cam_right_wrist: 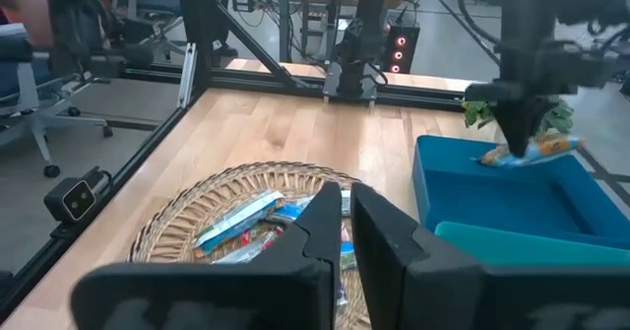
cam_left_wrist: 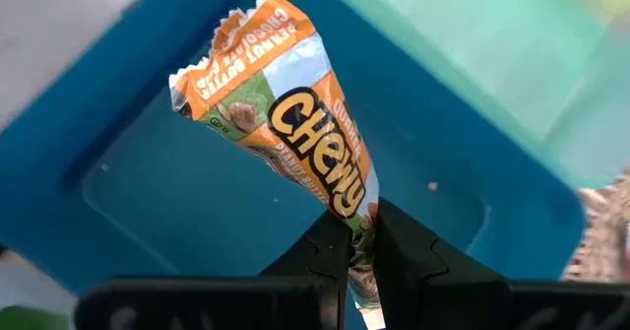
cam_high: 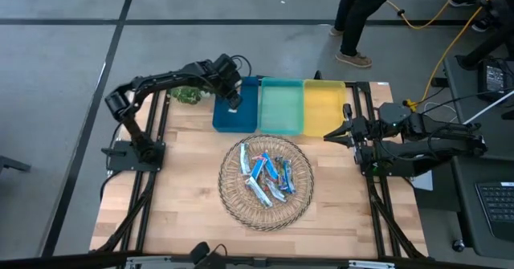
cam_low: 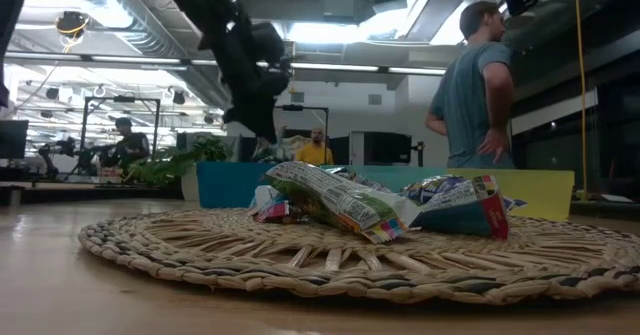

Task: Pick and place Granola Bars by type
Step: Put the yellow granola bar into the blue bin

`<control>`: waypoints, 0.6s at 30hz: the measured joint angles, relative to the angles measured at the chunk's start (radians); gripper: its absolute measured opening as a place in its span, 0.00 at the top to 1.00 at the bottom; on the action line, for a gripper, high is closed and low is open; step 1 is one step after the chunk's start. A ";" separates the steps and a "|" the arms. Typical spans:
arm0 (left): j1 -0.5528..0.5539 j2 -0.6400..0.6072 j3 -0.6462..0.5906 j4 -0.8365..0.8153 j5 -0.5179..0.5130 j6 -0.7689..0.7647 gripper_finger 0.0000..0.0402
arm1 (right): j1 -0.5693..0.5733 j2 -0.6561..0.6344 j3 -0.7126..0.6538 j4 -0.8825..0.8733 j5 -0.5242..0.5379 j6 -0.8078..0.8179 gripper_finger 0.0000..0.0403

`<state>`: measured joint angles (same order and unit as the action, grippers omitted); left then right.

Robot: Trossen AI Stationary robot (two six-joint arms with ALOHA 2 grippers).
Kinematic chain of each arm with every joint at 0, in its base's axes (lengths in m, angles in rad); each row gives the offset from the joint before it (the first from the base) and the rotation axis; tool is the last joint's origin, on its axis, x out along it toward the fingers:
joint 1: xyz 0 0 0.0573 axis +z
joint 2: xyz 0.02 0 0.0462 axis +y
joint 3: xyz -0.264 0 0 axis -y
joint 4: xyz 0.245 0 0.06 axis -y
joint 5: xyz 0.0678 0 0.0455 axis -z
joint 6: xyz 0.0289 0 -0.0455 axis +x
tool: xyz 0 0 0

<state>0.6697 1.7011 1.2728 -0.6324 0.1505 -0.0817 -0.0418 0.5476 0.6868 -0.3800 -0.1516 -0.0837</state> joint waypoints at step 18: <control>0.000 0.181 0.000 0.003 0.054 0.018 0.93 | 0.000 0.000 0.000 0.000 0.000 0.000 0.92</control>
<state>0.6693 1.8824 1.2728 -0.6295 0.2044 -0.0639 -0.0417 0.5476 0.6868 -0.3798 -0.1513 -0.0834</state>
